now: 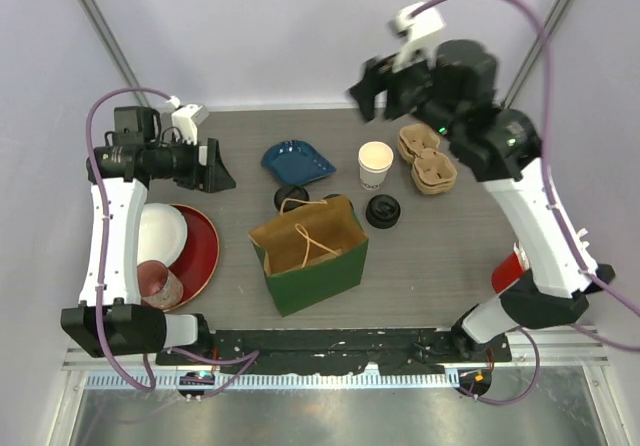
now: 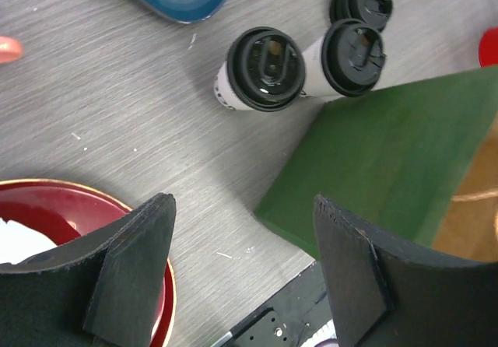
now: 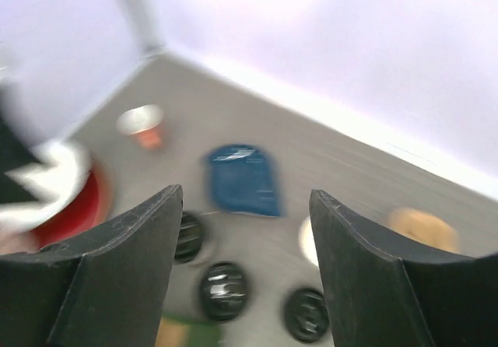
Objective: Pack the takeout coffee
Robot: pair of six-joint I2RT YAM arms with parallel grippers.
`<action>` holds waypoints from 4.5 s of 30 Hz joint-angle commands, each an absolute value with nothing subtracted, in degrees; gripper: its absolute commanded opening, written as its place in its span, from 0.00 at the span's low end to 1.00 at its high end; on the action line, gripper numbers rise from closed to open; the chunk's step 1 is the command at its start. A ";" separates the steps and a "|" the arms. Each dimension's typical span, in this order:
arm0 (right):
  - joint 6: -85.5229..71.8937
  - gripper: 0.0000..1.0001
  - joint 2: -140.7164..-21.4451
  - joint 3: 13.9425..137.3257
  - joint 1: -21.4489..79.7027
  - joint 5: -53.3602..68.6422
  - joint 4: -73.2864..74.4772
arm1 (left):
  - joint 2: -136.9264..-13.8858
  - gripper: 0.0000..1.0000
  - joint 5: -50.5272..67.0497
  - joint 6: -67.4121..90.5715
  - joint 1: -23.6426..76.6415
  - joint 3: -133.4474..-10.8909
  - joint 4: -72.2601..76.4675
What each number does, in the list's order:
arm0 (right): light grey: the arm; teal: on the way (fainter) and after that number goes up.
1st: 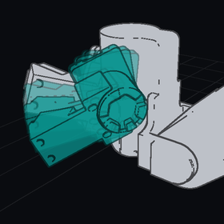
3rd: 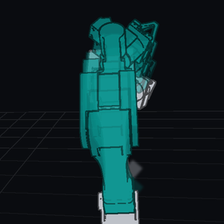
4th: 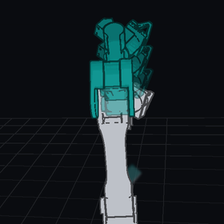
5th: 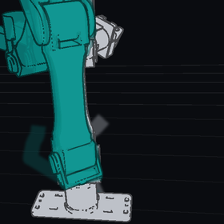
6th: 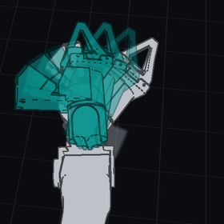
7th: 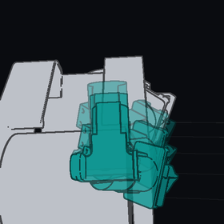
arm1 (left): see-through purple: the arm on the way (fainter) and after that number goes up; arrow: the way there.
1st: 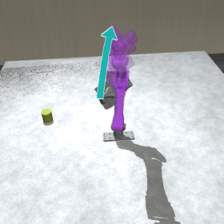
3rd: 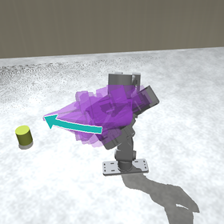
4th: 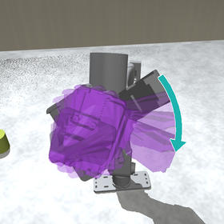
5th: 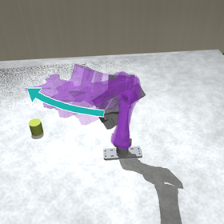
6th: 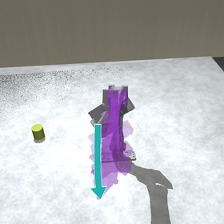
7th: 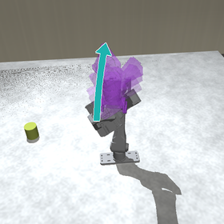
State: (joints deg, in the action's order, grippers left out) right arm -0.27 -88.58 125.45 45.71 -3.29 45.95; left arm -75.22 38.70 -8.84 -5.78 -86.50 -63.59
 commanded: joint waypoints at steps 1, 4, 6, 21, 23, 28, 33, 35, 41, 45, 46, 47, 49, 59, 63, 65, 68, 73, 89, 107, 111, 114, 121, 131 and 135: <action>-5.00 0.70 -84.82 116.66 30.97 -10.10 40.79 | -75.85 0.77 40.95 -12.12 -2.38 -94.29 -68.63; -5.53 0.66 -86.65 110.51 18.49 -12.13 39.81 | -76.11 0.79 41.84 -12.83 2.52 -96.85 -71.19; -7.02 0.63 -88.50 108.03 10.39 -9.51 39.81 | -76.20 0.79 41.57 -13.71 5.17 -97.21 -72.33; -26.63 0.59 -105.81 97.82 2.64 -9.14 33.05 | -78.57 0.78 37.44 -20.04 18.02 -96.41 -78.75; -27.07 0.59 -107.75 97.56 2.64 -9.32 32.61 | -78.66 0.78 37.44 -20.39 18.19 -96.68 -79.01; -28.56 0.59 -111.96 98.96 2.72 -10.63 31.99 | -78.93 0.77 37.35 -21.09 19.16 -96.50 -79.37; -29.09 0.61 -114.78 99.58 2.72 -13.01 31.91 | -78.66 0.77 37.70 -21.18 19.69 -96.24 -79.01; -29.62 0.61 -115.75 99.75 2.90 -12.66 31.99 | -78.66 0.77 37.62 -21.27 19.78 -95.98 -78.93; -29.79 0.49 -116.89 99.67 3.78 -12.57 31.99 | -78.31 0.77 36.65 -21.71 19.86 -94.31 -78.49; -29.45 0.33 -116.63 99.32 4.30 -12.92 31.99 | -77.96 0.77 36.56 -22.23 19.86 -94.39 -79.19; -29.36 0.30 -116.46 99.23 4.48 -13.18 31.99 | -77.78 0.77 36.65 -22.41 19.86 -94.39 -79.28; -29.18 0.29 -116.37 99.14 4.48 -13.36 31.99 | -77.78 0.77 36.65 -22.59 19.86 -94.39 -79.28; -29.00 0.26 -116.10 99.23 4.66 -13.19 31.99 | -77.70 0.77 36.65 -22.76 19.86 -94.39 -79.63; -28.21 0.12 -115.23 98.88 4.75 -13.01 32.60 | -77.34 0.77 36.56 -23.11 19.86 -93.69 -79.63; -27.42 0.40 -114.79 99.40 6.15 -16.78 34.62 | -77.52 0.77 36.56 -23.20 19.86 -93.60 -79.54; -27.16 0.46 -114.70 99.67 6.94 -18.62 35.24 | -77.69 0.77 36.65 -23.38 19.86 -93.52 -79.54; -27.33 0.48 -115.31 100.54 7.38 -18.72 35.68 | -77.61 0.77 36.74 -23.55 19.86 -93.43 -79.54; -27.86 0.51 -118.21 102.30 7.56 -18.55 37.18 | -77.08 0.77 37.18 -24.61 19.86 -92.73 -79.72; -25.75 0.22 -119.01 104.41 8.79 -22.23 39.02 | -76.90 0.76 37.00 -25.58 19.86 -91.85 -80.51; -21.88 0.07 -115.58 106.96 10.11 -26.10 42.71 | -77.69 0.76 37.53 -25.23 19.86 -93.60 -80.86; -21.01 0.08 -115.31 107.67 10.02 -26.46 43.33 | -78.05 0.76 37.53 -25.22 19.86 -94.57 -81.04; -20.48 0.04 -115.40 107.67 10.02 -26.54 43.42 | -78.05 0.76 37.44 -25.22 19.86 -94.57 -80.95; -19.34 0.01 -115.05 109.33 10.11 -27.33 44.74 | -78.31 0.76 37.09 -24.96 19.86 -95.18 -81.04; -14.86 0.01 -109.34 109.69 10.20 -25.40 44.21 | -78.66 0.76 31.91 -21.36 19.86 -100.36 -80.07; -13.36 0.01 -107.14 109.77 10.28 -23.82 44.56 | -78.66 0.77 31.64 -20.83 19.78 -101.25 -80.15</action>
State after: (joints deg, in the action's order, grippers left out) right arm -15.70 -112.38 107.02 9.82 -24.80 45.17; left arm -79.02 32.82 -22.26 19.55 -98.74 -77.38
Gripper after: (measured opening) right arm 0.207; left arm 0.765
